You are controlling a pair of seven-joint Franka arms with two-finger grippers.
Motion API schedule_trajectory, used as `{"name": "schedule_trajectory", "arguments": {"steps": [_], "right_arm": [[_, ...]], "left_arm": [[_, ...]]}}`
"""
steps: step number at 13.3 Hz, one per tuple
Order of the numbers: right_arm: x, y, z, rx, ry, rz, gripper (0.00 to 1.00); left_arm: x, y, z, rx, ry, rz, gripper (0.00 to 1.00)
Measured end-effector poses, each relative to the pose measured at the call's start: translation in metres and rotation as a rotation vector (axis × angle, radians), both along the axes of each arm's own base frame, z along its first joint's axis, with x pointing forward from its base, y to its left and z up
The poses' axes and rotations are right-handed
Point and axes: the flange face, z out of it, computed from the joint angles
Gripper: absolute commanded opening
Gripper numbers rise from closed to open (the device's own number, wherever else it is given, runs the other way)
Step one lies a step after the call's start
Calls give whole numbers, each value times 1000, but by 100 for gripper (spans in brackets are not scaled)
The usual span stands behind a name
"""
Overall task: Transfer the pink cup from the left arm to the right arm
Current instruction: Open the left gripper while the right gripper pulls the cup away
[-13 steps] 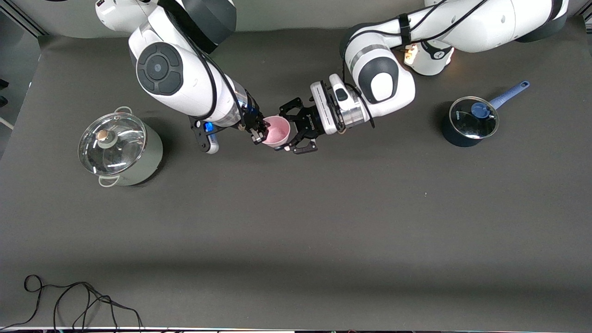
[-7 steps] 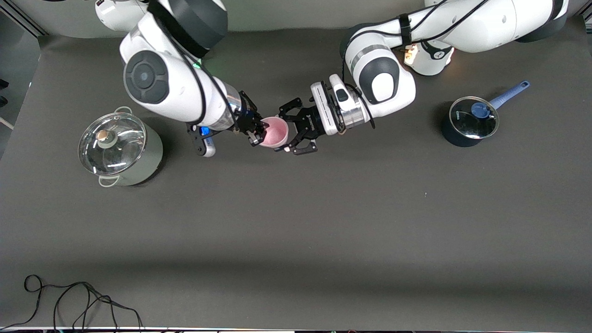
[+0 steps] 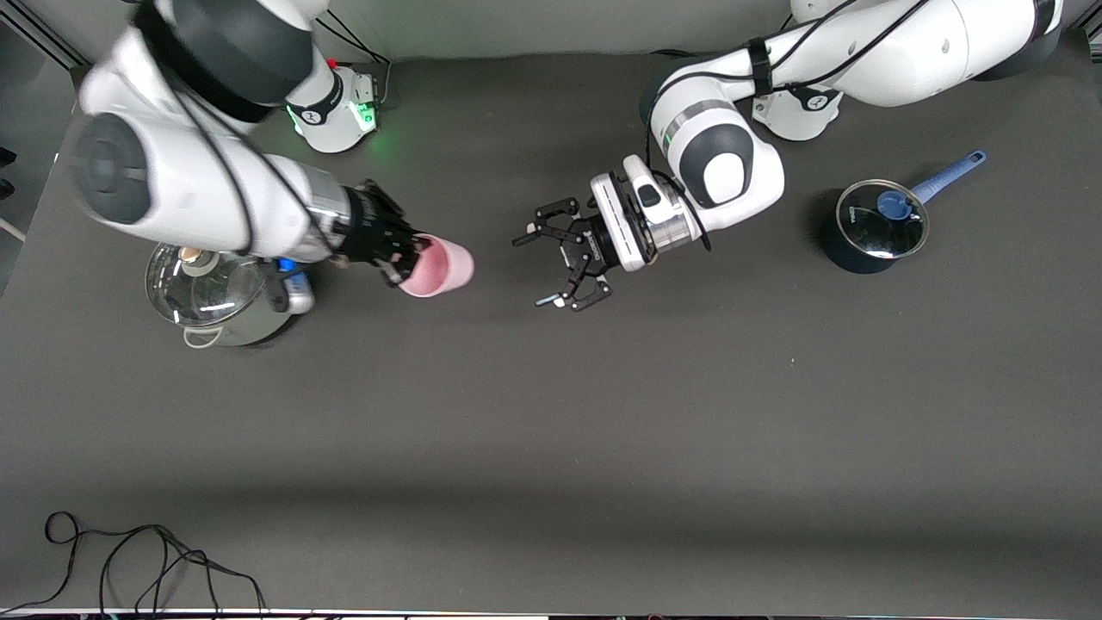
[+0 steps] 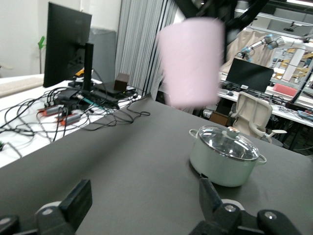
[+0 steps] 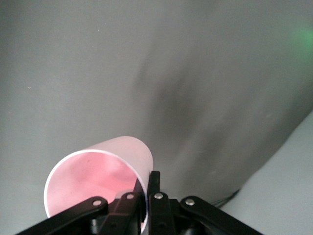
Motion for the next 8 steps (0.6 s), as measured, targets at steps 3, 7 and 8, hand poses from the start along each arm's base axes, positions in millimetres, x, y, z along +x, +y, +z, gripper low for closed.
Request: {"name": "schedule_trajectory", "arguments": {"steps": [3,7,8], "right_arm": [[3,-65,24,67,-42,216,0],[10,-162,41,68,-162,532,0],[10,-175,40,31,-175,659,0]], "left_arm": [[13,22,-17,47,90,73,98],[25,52,-21,136,144,161,99],[29,57,-21,136,154,176,99]]}}
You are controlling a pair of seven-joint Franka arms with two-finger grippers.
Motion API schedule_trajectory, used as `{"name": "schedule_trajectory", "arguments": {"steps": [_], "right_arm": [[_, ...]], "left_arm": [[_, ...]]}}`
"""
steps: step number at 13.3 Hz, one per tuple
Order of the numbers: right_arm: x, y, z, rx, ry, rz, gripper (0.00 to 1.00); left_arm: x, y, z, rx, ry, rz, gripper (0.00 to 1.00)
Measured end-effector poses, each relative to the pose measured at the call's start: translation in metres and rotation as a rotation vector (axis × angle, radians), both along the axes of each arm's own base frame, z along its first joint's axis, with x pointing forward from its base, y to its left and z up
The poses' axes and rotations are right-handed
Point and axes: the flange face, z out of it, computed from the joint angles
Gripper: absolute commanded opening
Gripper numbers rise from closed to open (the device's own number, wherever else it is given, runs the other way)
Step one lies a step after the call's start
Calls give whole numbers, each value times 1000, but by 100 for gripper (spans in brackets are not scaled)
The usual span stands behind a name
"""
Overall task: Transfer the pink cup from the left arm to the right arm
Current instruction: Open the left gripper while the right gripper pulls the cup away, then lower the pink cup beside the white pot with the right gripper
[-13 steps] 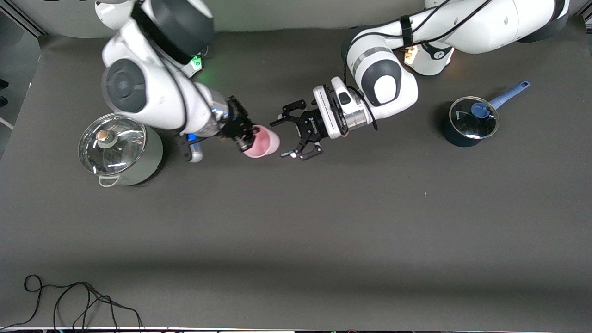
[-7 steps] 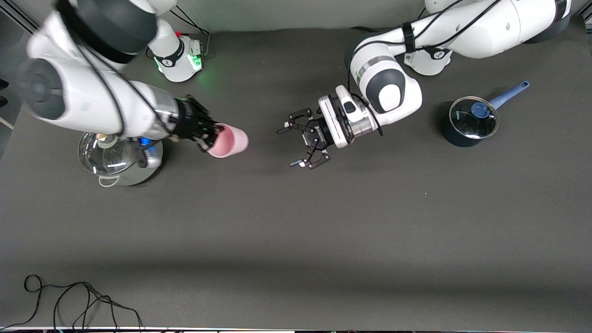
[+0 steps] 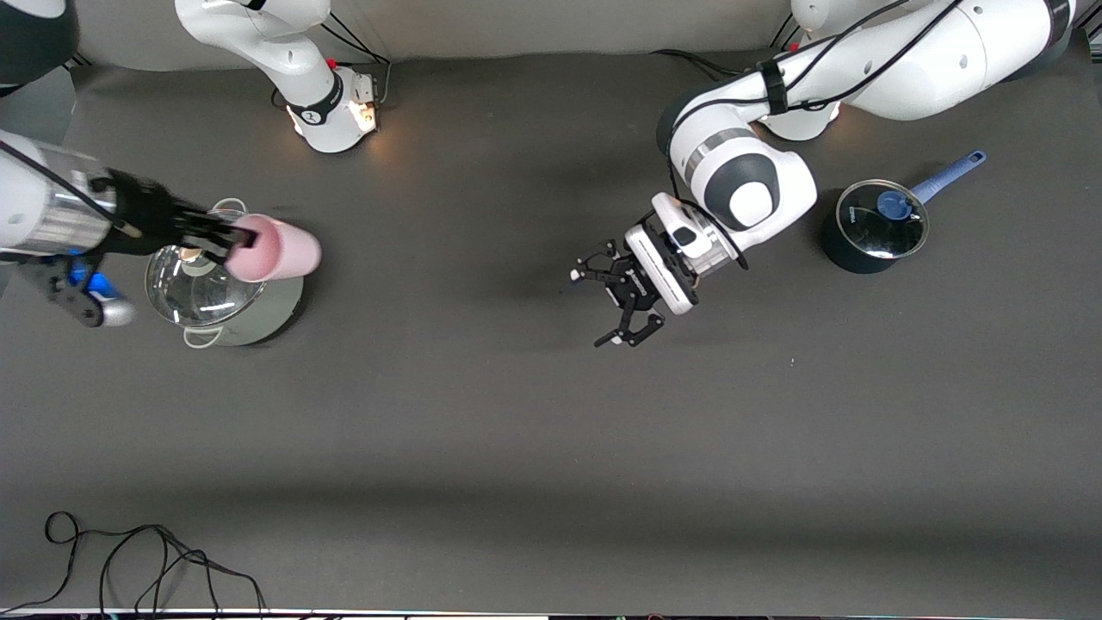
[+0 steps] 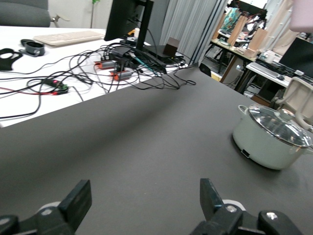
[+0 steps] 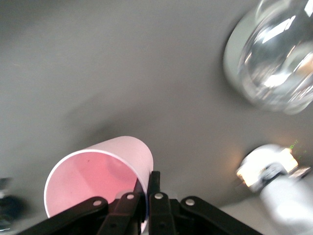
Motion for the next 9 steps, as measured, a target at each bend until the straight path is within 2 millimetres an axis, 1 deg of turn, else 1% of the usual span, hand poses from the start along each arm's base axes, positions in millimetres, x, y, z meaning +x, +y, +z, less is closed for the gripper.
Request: {"name": "schedule_trajectory", "arguments": {"steps": [2,4,6,8,9], "right_arm": [[1,-13,-6,-44,-18,186,0],[7,-25,-12,-34,-71,277,0],[8,-52,-22,-18,-158,344,0],[-3,-81,-43,-10,-252,376,0],[-12,-89,-59,-6,-289,382,0]], "left_arm": [[6,9,0,-33,67,54,99],[8,11,1,-79,152,106,100],[11,16,1,-102,191,138,100],[14,20,2,-121,223,164,100],[14,20,1,-125,230,167,100]]}}
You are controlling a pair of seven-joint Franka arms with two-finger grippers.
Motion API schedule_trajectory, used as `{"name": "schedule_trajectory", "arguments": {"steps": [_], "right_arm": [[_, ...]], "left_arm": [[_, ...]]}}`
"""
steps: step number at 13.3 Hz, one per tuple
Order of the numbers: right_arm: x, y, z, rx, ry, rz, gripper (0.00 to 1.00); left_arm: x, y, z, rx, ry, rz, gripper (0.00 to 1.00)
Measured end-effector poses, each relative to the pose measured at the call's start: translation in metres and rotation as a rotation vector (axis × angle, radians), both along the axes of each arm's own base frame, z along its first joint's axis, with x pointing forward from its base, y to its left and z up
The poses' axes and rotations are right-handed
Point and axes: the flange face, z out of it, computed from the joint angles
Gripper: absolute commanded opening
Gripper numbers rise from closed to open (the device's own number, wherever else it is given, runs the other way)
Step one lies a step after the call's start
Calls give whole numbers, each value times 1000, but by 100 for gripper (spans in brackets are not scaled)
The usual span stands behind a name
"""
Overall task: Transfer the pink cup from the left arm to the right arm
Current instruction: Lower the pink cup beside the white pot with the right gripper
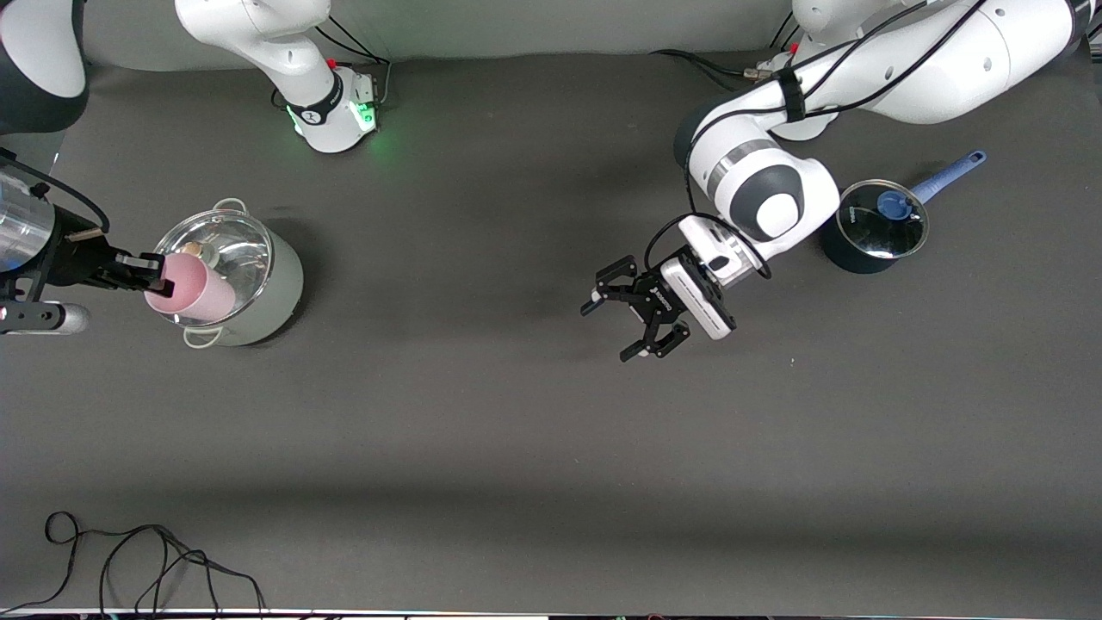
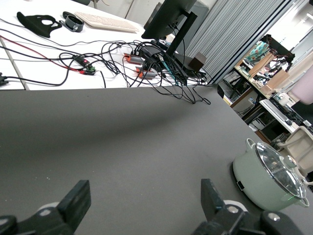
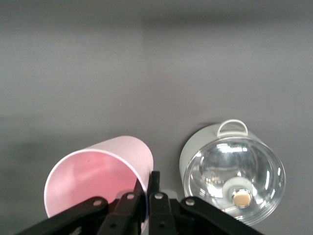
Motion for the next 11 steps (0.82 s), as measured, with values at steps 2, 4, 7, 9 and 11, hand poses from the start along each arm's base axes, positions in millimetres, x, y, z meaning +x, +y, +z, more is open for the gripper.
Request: {"name": "schedule_trajectory", "arguments": {"steps": [2,4,7,9,11], "right_arm": [[-17,-1,-39,13,-57,4,0],[-25,4,-78,17,-104,9,0],[-33,11,-131,14,-182,14,0],[-39,11,-164,12,-214,7,0],[-41,11,-189,20,-207,-10,0]], "left_arm": [[0,1,-1,-2,8,5,100],[2,4,-2,3,14,12,100],[9,15,-9,12,20,34,100],[17,27,-10,14,17,55,100],[28,37,-8,-1,32,92,100]]}}
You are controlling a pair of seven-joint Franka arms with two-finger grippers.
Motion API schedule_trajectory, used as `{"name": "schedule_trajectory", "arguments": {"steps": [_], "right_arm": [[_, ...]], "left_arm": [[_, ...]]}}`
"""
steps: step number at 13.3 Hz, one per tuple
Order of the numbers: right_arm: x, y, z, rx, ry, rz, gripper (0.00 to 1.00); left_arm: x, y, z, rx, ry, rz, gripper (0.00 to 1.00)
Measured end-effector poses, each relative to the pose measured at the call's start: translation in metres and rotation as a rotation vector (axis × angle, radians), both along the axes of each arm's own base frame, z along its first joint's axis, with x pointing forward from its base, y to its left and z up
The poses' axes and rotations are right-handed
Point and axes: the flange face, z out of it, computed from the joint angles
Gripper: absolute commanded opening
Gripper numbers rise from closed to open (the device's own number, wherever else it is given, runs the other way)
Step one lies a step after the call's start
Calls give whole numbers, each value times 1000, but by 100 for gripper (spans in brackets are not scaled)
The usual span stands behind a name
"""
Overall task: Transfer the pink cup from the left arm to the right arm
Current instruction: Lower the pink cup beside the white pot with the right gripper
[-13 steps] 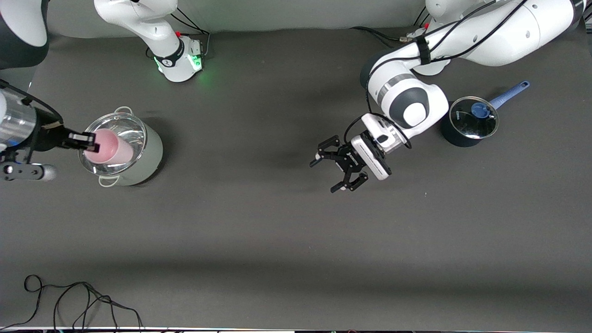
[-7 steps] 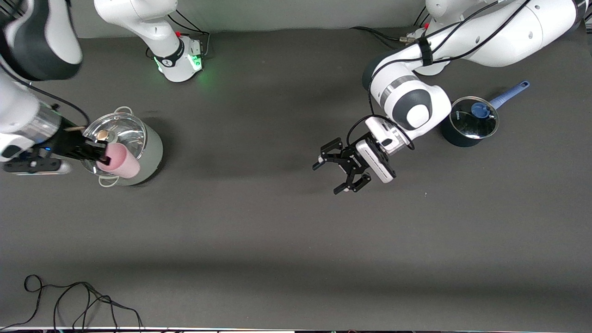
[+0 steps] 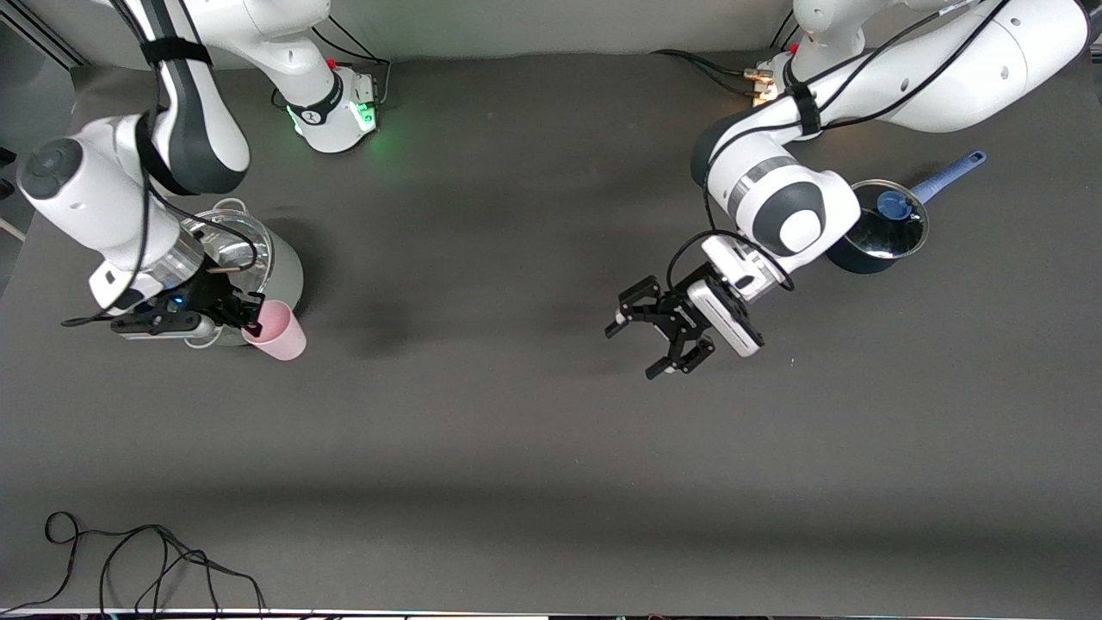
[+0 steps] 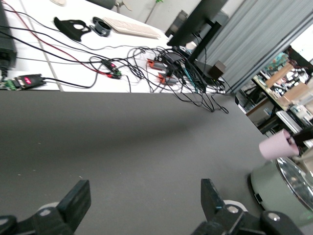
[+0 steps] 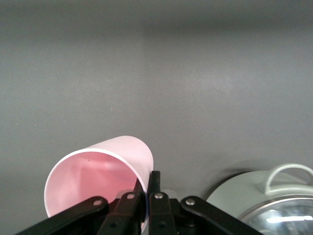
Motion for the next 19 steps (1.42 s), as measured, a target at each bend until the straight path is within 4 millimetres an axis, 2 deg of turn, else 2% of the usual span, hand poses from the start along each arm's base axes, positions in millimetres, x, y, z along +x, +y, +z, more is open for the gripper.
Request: {"name": "schedule_trajectory", "arguments": {"steps": [10,13,16,17,18,19], "right_arm": [[-2,3,-113,-4,193,-36,0],[0,14,-132,22,209,-56,0],[6,23,-147,13,206,-44,0],[7,23,-151,10,206,-46,3],[9,23,-155,7,206,-46,30],[10,23,-157,6,205,-46,45]], "left_arm": [[56,26,32,-231,208,226,100],[73,41,47,-322,329,203,100],[78,70,63,-282,448,122,100],[77,85,68,-242,496,93,100],[75,103,75,-183,543,67,100],[73,123,82,-106,576,49,100]]}}
